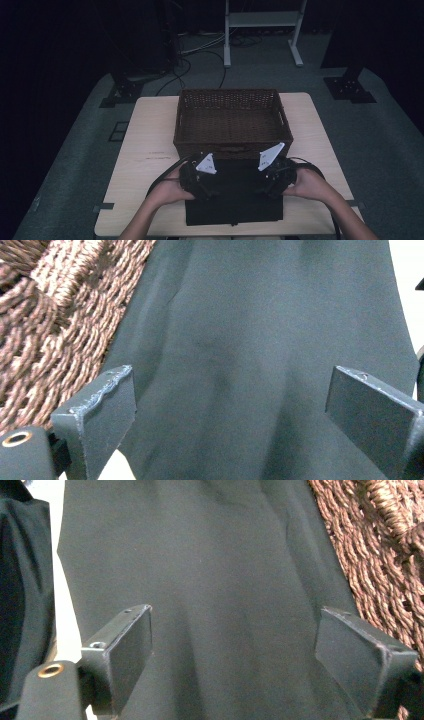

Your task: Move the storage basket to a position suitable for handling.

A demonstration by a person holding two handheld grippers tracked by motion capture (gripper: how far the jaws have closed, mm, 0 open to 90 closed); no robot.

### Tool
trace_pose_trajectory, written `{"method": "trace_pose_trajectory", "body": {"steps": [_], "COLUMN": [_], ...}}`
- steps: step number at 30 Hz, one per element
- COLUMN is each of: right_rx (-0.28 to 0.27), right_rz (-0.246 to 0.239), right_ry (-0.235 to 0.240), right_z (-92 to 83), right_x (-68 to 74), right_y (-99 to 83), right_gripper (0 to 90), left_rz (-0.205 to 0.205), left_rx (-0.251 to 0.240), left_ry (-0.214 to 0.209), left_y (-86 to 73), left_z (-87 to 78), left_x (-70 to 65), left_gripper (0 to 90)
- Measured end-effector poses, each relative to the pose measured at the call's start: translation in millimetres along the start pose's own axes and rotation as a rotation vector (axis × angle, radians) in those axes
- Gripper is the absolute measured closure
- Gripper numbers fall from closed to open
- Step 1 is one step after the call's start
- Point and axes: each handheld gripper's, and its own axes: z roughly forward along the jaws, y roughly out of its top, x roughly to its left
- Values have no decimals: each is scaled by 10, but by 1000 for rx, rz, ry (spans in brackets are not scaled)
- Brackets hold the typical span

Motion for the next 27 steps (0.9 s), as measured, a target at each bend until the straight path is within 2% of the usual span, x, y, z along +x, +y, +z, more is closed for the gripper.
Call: {"method": "trace_pose_trajectory", "body": {"steps": [15,24,27], "right_rx": [31,55,76], "right_rz": [6,14,13], "right_ry": [29,34,34], "right_z": [213,331,395], "right_x": [-27,-51,-63], "right_y": [-5,-23,-30], "right_gripper": [148,148,148], "left_rz": [14,-4,-11], "left_rx": [65,90,98], "left_ry": [-39,-64,-83], "left_y": [43,19,15], "left_z": [268,371,406], "left_x": [19,65,81], "left_gripper": [54,54,54]}}
